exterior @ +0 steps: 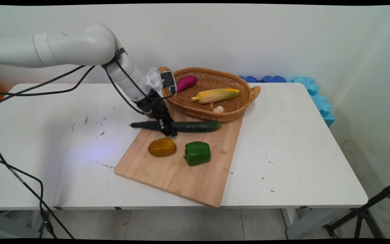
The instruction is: Pick up the cucumber from the cutting board, then place the picked object in the vegetable basket
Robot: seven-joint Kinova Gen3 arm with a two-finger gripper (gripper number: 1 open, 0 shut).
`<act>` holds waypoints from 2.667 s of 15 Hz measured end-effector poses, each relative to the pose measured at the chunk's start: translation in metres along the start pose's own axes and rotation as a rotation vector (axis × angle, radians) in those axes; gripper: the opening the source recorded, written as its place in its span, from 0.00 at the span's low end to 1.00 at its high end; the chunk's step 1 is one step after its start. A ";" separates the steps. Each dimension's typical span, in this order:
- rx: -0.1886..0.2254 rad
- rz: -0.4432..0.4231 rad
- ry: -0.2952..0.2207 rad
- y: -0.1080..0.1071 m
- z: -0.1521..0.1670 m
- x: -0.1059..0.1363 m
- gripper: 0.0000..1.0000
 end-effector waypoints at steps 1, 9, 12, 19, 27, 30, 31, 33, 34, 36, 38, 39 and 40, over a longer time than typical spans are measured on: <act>-0.001 0.002 -0.001 0.000 0.001 0.000 0.00; -0.022 0.048 0.027 0.010 -0.013 -0.004 0.00; -0.031 0.081 0.056 0.012 -0.031 -0.006 0.00; -0.048 0.138 0.163 0.015 -0.106 -0.001 0.00; -0.026 0.079 0.246 -0.004 -0.170 0.030 0.00; 0.008 0.043 0.261 -0.021 -0.178 0.046 0.00; 0.023 0.029 0.265 -0.028 -0.180 0.052 0.00; 0.054 -0.001 0.263 -0.043 -0.179 0.064 0.00; 0.063 -0.011 0.262 -0.047 -0.178 0.068 0.00; 0.092 -0.045 0.249 -0.061 -0.170 0.079 0.00; 0.116 -0.075 0.227 -0.072 -0.158 0.089 0.00; 0.127 -0.089 0.214 -0.078 -0.150 0.093 0.00; 0.135 -0.101 0.199 -0.083 -0.140 0.098 0.00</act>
